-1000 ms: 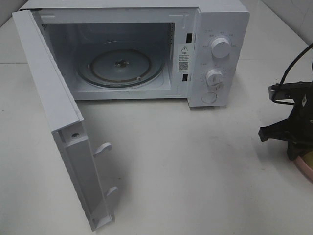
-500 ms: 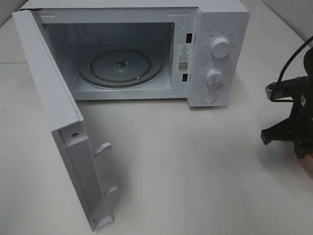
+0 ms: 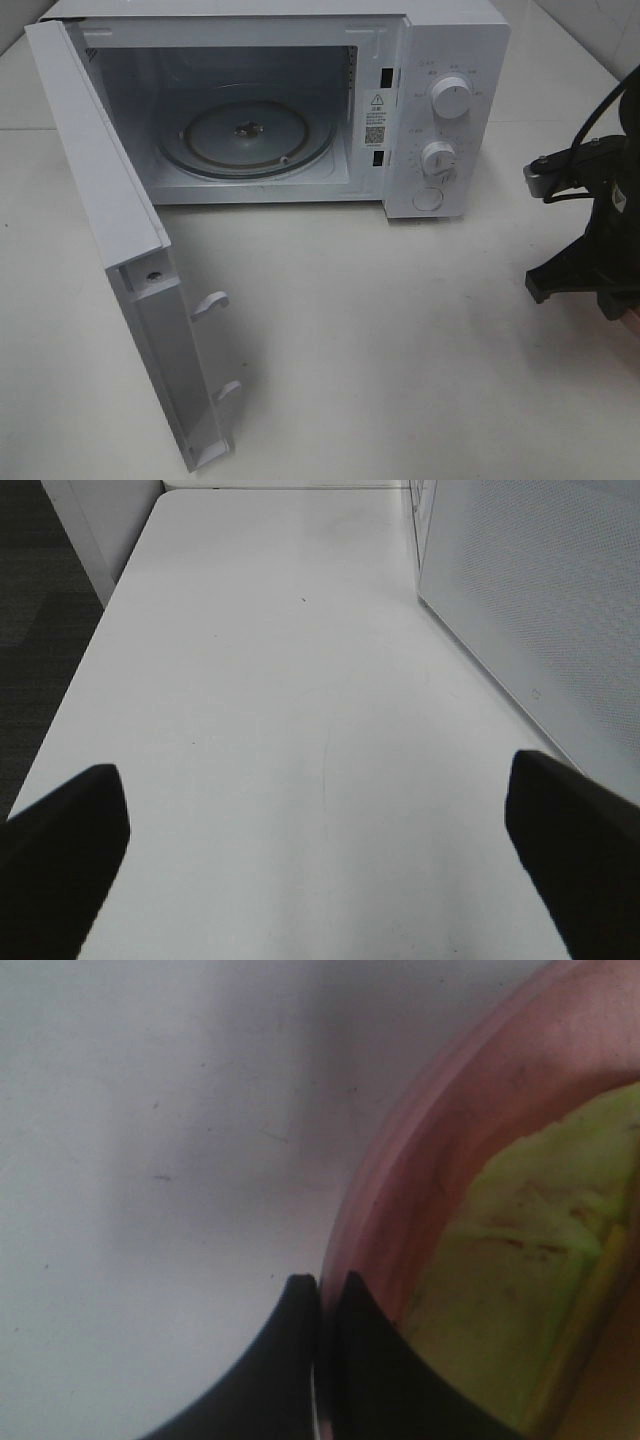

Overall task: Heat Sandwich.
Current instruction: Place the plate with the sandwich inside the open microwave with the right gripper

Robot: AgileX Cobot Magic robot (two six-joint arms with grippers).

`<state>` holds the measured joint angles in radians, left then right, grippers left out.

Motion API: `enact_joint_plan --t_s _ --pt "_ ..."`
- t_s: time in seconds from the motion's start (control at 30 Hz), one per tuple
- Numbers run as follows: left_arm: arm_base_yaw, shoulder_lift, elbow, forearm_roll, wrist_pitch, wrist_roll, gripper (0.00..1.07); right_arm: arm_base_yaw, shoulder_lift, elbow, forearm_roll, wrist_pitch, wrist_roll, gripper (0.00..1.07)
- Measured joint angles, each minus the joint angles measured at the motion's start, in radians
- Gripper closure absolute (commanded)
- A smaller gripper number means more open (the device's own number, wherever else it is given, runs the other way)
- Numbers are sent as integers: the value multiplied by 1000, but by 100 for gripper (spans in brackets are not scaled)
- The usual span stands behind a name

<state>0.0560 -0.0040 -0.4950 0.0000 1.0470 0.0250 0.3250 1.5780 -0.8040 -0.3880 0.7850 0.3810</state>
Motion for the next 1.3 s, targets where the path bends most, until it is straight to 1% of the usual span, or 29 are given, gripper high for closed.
enact_joint_plan --t_s 0.07,0.2,0.23,0.33,0.4,0.43,0.5,0.57,0.6,0.67,0.7,0.73,0.83,0.87,0.9,1.0,1.03,1.07,1.17,1.2,1.3 --pt "0 0 0 0 0 0 9 9 -12 10 1 2 0 107" --pt "0 0 0 0 0 0 9 68 -70 56 5 25 0 107" --pt "0 0 0 0 0 0 9 68 -70 56 5 25 0 107" --pt "0 0 0 0 0 0 9 125 -113 84 6 48 0 107" --pt "0 0 0 0 0 0 9 138 -121 86 7 53 0 107" --pt "0 0 0 0 0 0 9 172 -141 95 7 58 0 107" --pt "0 0 0 0 0 0 9 205 -158 100 10 62 0 107" --pt "0 0 0 0 0 0 9 218 -166 105 10 63 0 107" --pt "0 0 0 0 0 0 9 246 -177 111 17 70 0 107" --pt "0 0 0 0 0 0 9 278 -183 111 27 77 0 107" --pt "0 0 0 0 0 0 9 278 -183 111 27 77 0 107" --pt "0 0 0 0 0 0 9 311 -187 111 29 85 0 107" --pt "0 0 0 0 0 0 9 359 -188 111 30 103 0 107" --pt "0 0 0 0 0 0 9 359 -188 111 30 103 0 107" --pt "0 0 0 0 0 0 9 392 -188 111 30 112 0 107" --pt "0 0 0 0 0 0 9 446 -195 111 30 116 0 107" --pt "0 0 0 0 0 0 9 446 -195 111 30 116 0 107" --pt "0 0 0 0 0 0 9 486 -205 111 30 116 0 107" --pt "0 0 0 0 0 0 9 552 -223 111 30 118 0 107" --pt "0 0 0 0 0 0 9 552 -223 111 30 118 0 107" --pt "0 0 0 0 0 0 9 604 -225 111 32 119 0 107"
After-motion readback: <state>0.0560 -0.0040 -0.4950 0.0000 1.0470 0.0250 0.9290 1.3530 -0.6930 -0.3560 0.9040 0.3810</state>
